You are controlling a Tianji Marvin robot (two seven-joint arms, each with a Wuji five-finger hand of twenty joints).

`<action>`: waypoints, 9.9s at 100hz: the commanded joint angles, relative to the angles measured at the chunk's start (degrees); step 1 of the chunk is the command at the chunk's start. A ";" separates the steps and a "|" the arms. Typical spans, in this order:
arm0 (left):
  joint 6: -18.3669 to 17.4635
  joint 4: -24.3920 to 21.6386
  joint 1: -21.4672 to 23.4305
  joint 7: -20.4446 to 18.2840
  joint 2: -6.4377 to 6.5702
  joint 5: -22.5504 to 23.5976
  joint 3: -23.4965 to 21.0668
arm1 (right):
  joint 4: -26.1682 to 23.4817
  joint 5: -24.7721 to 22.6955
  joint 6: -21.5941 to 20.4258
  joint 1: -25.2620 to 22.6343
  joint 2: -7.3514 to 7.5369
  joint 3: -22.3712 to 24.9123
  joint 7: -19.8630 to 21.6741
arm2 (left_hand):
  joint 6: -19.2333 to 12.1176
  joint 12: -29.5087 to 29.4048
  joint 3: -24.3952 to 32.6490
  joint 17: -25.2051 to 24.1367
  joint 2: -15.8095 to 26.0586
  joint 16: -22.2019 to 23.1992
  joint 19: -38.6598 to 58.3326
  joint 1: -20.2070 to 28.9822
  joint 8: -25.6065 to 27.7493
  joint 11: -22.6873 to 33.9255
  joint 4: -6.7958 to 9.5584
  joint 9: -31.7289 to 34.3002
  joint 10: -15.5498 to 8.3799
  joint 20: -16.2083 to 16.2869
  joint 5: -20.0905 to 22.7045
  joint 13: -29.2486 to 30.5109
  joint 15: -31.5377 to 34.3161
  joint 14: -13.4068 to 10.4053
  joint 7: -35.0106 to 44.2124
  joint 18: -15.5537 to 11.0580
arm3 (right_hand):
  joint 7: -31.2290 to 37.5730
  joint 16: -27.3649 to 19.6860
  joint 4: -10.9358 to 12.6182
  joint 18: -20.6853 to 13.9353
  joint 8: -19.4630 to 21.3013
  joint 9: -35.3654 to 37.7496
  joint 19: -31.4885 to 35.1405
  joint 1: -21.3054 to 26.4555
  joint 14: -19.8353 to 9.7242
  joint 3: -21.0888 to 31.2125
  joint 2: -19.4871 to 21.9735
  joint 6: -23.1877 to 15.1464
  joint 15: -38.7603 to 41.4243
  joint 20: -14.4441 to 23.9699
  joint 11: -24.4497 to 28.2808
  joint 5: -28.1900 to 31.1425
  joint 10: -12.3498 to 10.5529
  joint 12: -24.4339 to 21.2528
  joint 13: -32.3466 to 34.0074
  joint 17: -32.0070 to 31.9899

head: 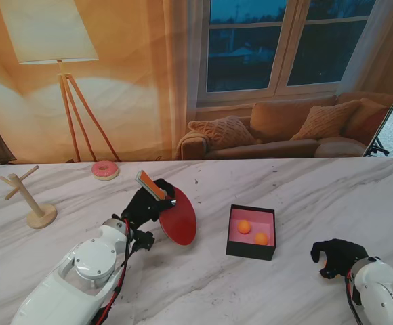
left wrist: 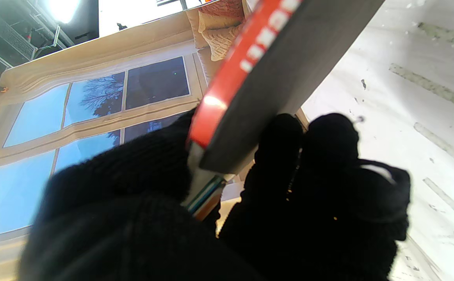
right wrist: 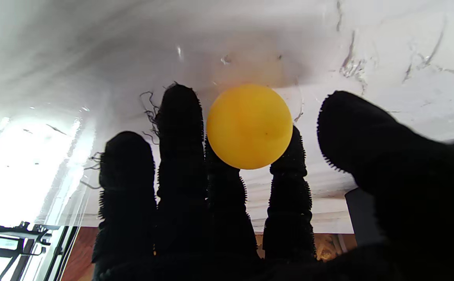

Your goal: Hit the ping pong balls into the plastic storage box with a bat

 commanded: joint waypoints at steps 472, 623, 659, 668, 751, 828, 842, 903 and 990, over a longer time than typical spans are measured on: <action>-5.25 3.53 -7.22 -2.01 -1.82 -9.38 4.94 | -9.92 22.92 -2.27 25.25 -3.24 -26.12 -9.72 | -0.34 1.51 8.60 0.52 -3.87 0.38 1.35 -0.19 1.07 -0.15 -1.51 2.72 -7.18 1.33 4.11 -0.14 1.55 8.71 3.79 -2.17 | -5.78 -1.53 1.40 0.50 -4.78 -0.16 -4.59 -6.59 -0.03 -3.21 1.66 4.73 -4.54 -3.42 -7.68 8.76 -1.87 -4.50 -1.00 -3.25; 3.35 0.62 1.68 -3.97 1.26 3.09 -6.19 | -4.40 20.99 3.51 13.65 -4.94 -17.30 -21.55 | 0.70 1.34 5.51 0.30 -1.67 0.58 1.38 0.64 1.48 -0.30 -1.24 1.35 -6.64 1.17 2.27 -0.93 1.56 8.62 3.22 -2.85 | -13.69 -1.16 3.56 -0.95 -7.16 -2.33 -8.60 -9.05 0.08 -11.10 9.69 9.50 -9.28 -0.52 -8.17 1.00 -1.87 -4.37 -7.71 -9.70; 5.96 1.04 2.32 -8.03 2.23 3.33 -8.31 | -1.48 22.72 5.37 12.80 -5.48 -16.87 -23.66 | 1.28 1.16 3.20 -0.36 -0.19 0.57 0.93 1.03 1.07 -0.34 -0.80 0.41 -6.32 1.06 1.38 -1.61 1.21 8.49 2.00 -3.09 | -14.83 -2.33 3.93 -1.10 -8.98 -3.76 -13.51 -9.84 0.26 -12.80 11.52 12.38 -12.80 -1.53 -8.25 1.24 -1.27 -4.91 -11.13 -13.21; 6.52 1.45 2.35 -8.38 2.34 3.76 -8.53 | -1.30 23.29 5.41 12.45 -5.61 -16.68 -24.06 | 1.39 1.14 3.09 -0.38 -0.18 0.58 0.92 1.10 1.07 -0.35 -0.71 0.38 -6.30 1.06 1.44 -1.63 1.20 8.49 1.96 -3.11 | -14.79 -2.27 4.07 -1.19 -9.06 -3.80 -13.49 -9.81 0.33 -13.03 11.64 12.23 -12.81 -1.34 -8.28 1.32 -1.25 -5.01 -11.29 -13.37; 7.52 1.81 6.04 -10.27 3.98 12.81 -12.49 | -1.14 23.90 4.64 11.09 -5.53 -16.68 -23.68 | -2.85 -15.06 -12.67 -18.60 14.06 1.35 -13.61 -5.63 -29.02 -13.09 8.44 -26.25 -7.59 1.60 -11.68 -21.18 -12.03 5.48 -44.03 -6.35 | -14.13 -1.79 4.38 -1.05 -8.96 -4.73 -12.61 -9.68 0.50 -13.43 12.39 10.33 -12.04 -0.10 -8.45 1.28 -0.97 -5.38 -11.16 -13.29; 8.86 -0.10 9.75 -12.59 4.97 16.35 -17.53 | -2.34 25.43 5.63 11.02 -5.35 -17.86 -21.66 | 2.64 -19.07 -33.14 -40.75 12.69 -1.11 -26.76 -9.76 -35.23 -19.39 5.20 -34.99 -8.63 -0.97 -16.64 -33.15 -24.36 0.44 -54.90 -11.68 | -13.51 -1.69 4.14 -1.16 -8.72 -5.07 -11.85 -9.13 0.49 -12.76 11.93 10.05 -11.33 0.10 -8.14 1.97 -0.77 -5.50 -10.92 -13.08; 8.51 0.53 10.01 -9.17 4.22 16.45 -17.69 | -2.52 25.64 5.88 11.10 -5.31 -18.04 -21.19 | 0.25 -18.36 -35.34 -39.91 16.44 -0.98 -25.37 -4.13 -30.22 -18.47 5.90 -32.68 -7.37 -0.96 -9.78 -32.28 -23.41 0.95 -48.35 -11.32 | -13.37 -1.70 4.13 -1.19 -8.71 -5.15 -11.80 -9.06 0.42 -12.71 12.05 9.85 -11.25 0.09 -8.13 2.50 -0.66 -5.54 -10.86 -13.06; 8.67 0.84 11.85 -1.67 1.92 11.36 -19.65 | -2.61 26.22 7.44 11.55 -5.09 -19.39 -19.50 | 2.96 -15.65 -20.75 -32.49 13.06 -0.15 -21.94 -1.65 -22.45 -11.93 4.57 -23.21 -6.22 0.79 -0.86 -25.78 -16.62 2.26 -32.60 -9.13 | -13.12 -1.69 4.07 -1.24 -8.72 -5.40 -11.49 -9.04 0.52 -12.55 12.40 9.68 -10.83 -0.01 -7.94 3.61 -0.45 -5.67 -10.73 -12.99; 21.21 -4.10 14.18 -5.96 2.94 14.68 -20.32 | -2.86 26.54 8.01 11.31 -5.12 -19.09 -19.40 | 9.11 -11.45 -31.93 -7.30 17.86 3.91 -7.74 7.64 -23.94 2.48 3.93 -3.60 -1.11 7.76 14.12 -4.95 2.90 10.56 -12.26 1.24 | -12.83 -1.64 4.51 -1.53 -8.66 -5.40 -11.02 -9.83 0.59 -13.09 14.74 9.77 -10.19 -0.11 -7.51 4.26 -0.28 -5.71 -10.75 -13.15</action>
